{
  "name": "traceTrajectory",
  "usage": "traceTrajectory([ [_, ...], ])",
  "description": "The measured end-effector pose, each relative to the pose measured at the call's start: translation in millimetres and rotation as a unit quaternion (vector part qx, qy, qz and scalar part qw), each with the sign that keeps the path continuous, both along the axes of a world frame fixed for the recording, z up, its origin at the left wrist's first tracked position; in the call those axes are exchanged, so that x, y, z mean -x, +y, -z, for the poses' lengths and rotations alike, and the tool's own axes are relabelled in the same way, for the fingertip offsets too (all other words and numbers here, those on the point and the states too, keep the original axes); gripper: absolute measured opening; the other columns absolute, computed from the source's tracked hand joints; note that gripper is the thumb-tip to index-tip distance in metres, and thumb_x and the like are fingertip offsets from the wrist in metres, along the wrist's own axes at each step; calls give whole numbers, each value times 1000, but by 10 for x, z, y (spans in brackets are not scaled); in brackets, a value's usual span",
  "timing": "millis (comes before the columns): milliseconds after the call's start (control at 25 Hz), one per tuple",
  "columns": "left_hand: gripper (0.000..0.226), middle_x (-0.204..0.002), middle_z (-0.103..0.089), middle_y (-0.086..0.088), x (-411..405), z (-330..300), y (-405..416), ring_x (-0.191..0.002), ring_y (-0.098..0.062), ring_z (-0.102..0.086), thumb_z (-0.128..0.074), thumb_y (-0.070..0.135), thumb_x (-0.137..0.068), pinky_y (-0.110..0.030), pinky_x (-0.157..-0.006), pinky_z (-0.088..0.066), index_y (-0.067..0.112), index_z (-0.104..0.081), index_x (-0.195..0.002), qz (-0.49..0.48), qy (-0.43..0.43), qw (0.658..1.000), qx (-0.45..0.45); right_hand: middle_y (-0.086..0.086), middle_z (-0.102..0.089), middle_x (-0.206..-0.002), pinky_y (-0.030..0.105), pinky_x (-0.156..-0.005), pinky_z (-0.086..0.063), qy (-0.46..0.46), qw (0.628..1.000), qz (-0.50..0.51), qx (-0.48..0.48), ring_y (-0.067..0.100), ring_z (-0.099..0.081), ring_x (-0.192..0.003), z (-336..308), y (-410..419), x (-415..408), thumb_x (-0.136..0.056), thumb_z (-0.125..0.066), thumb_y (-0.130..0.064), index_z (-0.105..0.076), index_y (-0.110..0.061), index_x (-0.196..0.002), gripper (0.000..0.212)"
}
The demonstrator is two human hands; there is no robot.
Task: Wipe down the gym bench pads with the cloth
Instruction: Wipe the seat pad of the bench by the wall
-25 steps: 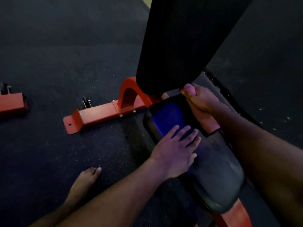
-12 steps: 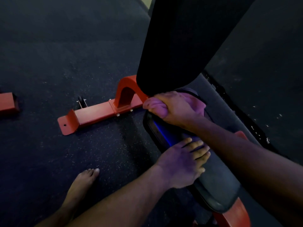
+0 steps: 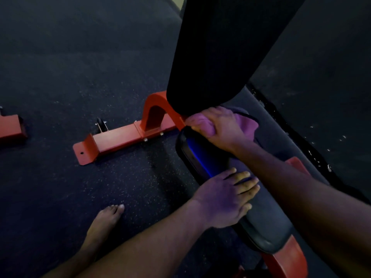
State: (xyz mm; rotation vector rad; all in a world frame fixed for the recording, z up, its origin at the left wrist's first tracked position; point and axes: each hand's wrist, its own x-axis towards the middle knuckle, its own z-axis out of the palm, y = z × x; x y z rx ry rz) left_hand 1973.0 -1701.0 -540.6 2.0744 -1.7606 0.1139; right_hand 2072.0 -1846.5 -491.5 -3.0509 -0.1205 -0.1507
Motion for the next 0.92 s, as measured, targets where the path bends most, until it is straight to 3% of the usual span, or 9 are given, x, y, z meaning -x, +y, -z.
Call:
traceTrajectory([
  [120, 46, -139, -67, 3, -2, 9, -11, -131, -21, -56, -56, 40, -100, -40, -117, -35, 18, -64, -140, -14, 2, 999, 48, -8, -62, -130, 48, -106, -36, 72, 989, -132, -2, 22, -54, -122, -21, 372, -52, -89, -61, -58, -64, -32, -129, 48],
  [240, 53, -159, -49, 4, 23, 18, -17, -148, -18, -40, -44, 41, -105, -41, -124, -26, 20, -48, -153, -20, -12, 1000, 15, -5, -63, -136, 42, -110, -36, 73, 983, -170, 4, 18, -55, -126, -65, 127, -61, -94, -58, -51, -64, -29, -133, 45],
  [320, 57, -165, -38, 4, 22, 23, -19, -154, -17, -30, -34, 41, -106, -42, -127, -19, 21, -41, -158, -15, -16, 1000, 1, -11, -67, -126, 46, -106, -46, 6, 999, -38, -20, 13, -63, -117, -154, -388, -17, -100, -51, -48, -64, -39, -127, 32],
  [400, 56, -167, -36, 4, 7, 16, -14, -156, -17, -26, -34, 41, -108, -42, -128, -16, 21, -38, -159, -19, -24, 1000, -6, -14, -67, -115, 49, -97, -54, 10, 986, 134, -95, 10, -66, -106, -208, -658, 54, -97, -49, -55, -60, -44, -120, 28],
  [440, 55, -167, -35, 4, 3, 12, -31, -156, -17, -25, -35, 41, -108, -43, -128, -15, 21, -38, -160, -19, -18, 1000, -3, -14, -65, -114, 50, -95, -54, 25, 980, 162, -110, 11, -65, -104, -186, -661, 37, -95, -51, -57, -60, -43, -118, 28],
  [600, 50, -158, -50, 5, 26, 7, -32, -149, -18, -39, -44, 41, -106, -42, -125, -25, 22, -49, -153, -18, 11, 1000, 13, -1, -69, -110, 49, -95, -50, -2, 999, 9, -39, 26, -64, -106, -101, -78, -19, -91, -53, -58, -69, -27, -115, 42],
  [680, 35, -131, -71, 5, 19, -16, -8, -127, -20, -59, -56, 40, -101, -38, -113, -39, 23, -71, -129, -21, 4, 999, 41, -2, -69, -113, 47, -97, -46, 9, 995, -91, -24, 25, -63, -110, -40, 316, -2, -89, -58, -55, -68, -27, -117, 42],
  [760, 21, -109, -77, 6, 7, -20, -2, -109, -20, -66, -66, 39, -96, -36, -101, -45, 24, -78, -105, -33, 11, 997, 69, -7, -66, -116, 45, -99, -41, 49, 983, -176, 2, 20, -58, -116, 64, 589, 6, -88, -63, -53, -65, -30, -118, 38],
  [920, 45, -149, -58, 5, 20, 11, -36, -142, -19, -46, -43, 41, -107, -42, -121, -31, 24, -57, -146, -26, 6, 999, 27, 1, -66, -130, 41, -106, -41, 74, 983, -169, -7, 21, -58, -123, -58, 169, -105, -92, -67, -36, -64, -23, -130, 41],
])
